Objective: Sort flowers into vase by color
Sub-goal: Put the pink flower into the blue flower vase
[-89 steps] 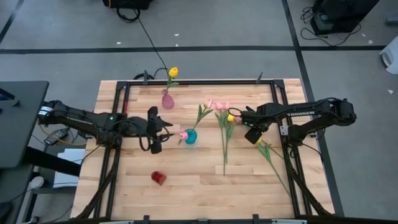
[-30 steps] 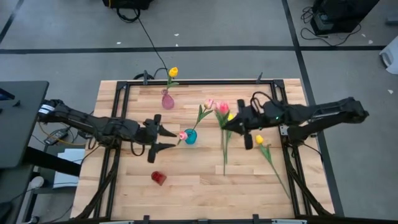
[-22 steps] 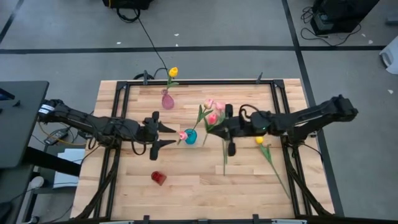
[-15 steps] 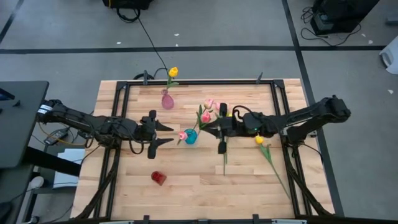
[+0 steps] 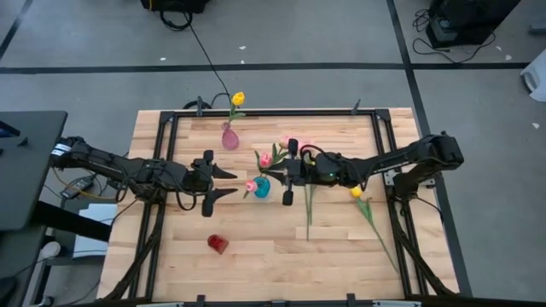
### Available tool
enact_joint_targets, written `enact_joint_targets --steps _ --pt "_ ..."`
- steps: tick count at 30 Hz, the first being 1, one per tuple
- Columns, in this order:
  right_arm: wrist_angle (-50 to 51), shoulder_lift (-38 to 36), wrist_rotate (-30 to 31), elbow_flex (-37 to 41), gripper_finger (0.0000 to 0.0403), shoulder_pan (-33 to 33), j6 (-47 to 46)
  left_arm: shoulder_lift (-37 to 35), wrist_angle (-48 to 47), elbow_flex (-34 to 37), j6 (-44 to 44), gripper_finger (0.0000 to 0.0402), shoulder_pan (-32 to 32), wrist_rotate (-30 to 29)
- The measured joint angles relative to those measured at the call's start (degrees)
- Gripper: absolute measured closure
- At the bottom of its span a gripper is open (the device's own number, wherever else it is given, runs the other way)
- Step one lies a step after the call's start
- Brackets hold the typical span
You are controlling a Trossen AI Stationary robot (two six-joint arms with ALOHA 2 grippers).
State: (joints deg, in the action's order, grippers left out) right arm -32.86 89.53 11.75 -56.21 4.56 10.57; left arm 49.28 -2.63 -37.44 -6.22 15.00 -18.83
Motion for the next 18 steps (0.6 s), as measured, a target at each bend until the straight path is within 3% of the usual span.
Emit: enact_joint_targets --steps 12,18 --pt "7.43 5.27 0.11 0.00 0.0367 -2.18 -6.23 -0.69 -1.78 0.01 -1.91 0.0209 -0.01 -1.54" --pt "16.19 6.10 0.33 0.11 0.0311 -2.89 -7.60 -0.83 -2.77 0.01 -3.04 0.0209 0.00 -2.32"
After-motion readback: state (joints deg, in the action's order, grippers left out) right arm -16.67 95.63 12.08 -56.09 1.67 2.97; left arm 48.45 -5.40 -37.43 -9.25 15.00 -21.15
